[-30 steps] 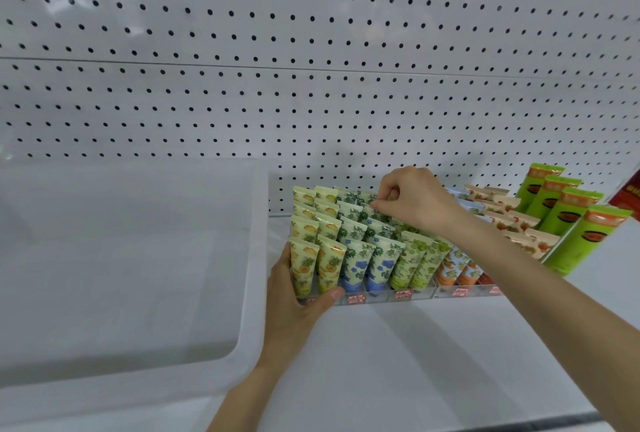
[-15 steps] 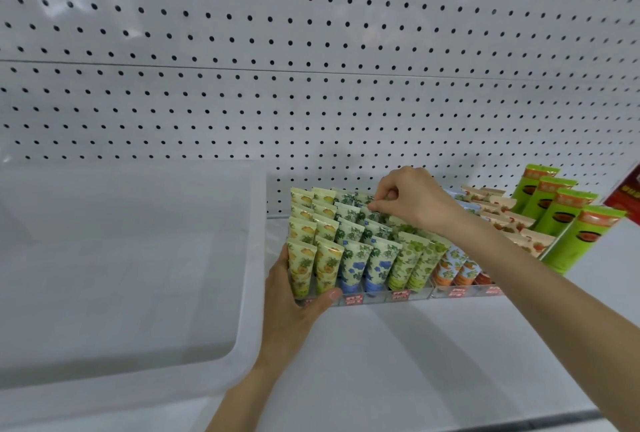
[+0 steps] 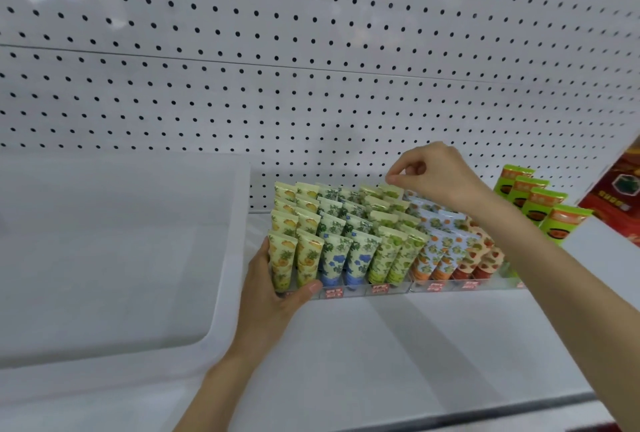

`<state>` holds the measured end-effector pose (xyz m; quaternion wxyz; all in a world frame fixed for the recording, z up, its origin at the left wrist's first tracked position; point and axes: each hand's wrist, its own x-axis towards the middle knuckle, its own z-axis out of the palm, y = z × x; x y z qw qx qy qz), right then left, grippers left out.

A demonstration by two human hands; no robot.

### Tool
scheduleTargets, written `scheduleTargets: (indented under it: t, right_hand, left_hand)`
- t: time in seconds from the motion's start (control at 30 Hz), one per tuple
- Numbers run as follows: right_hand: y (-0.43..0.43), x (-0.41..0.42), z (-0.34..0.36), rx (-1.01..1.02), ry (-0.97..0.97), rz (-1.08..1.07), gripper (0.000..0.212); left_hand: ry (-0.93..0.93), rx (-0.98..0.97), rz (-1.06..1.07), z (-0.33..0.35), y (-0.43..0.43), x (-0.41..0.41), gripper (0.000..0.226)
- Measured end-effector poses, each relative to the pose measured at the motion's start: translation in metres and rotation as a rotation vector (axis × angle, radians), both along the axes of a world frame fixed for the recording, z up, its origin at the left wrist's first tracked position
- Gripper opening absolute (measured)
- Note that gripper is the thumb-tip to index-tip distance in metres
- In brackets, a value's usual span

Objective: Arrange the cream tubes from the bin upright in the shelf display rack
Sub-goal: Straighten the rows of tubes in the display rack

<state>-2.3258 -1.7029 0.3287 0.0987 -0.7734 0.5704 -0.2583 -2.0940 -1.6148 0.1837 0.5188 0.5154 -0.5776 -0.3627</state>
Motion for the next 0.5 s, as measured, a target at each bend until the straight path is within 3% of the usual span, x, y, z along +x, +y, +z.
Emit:
scheduleTargets:
  t: [0.23,0.5]
  right_hand:
    - [0.015,-0.032,0.003,0.02,0.043,0.038,0.002]
    - [0.014,-0.037,-0.012,0.108,0.101,0.125,0.007]
  left_hand:
    - [-0.008,0.066,0.012,-0.002,0.0,-0.003,0.061]
    - [0.01,0.057,0.043,-0.006,0.008,-0.011,0.091]
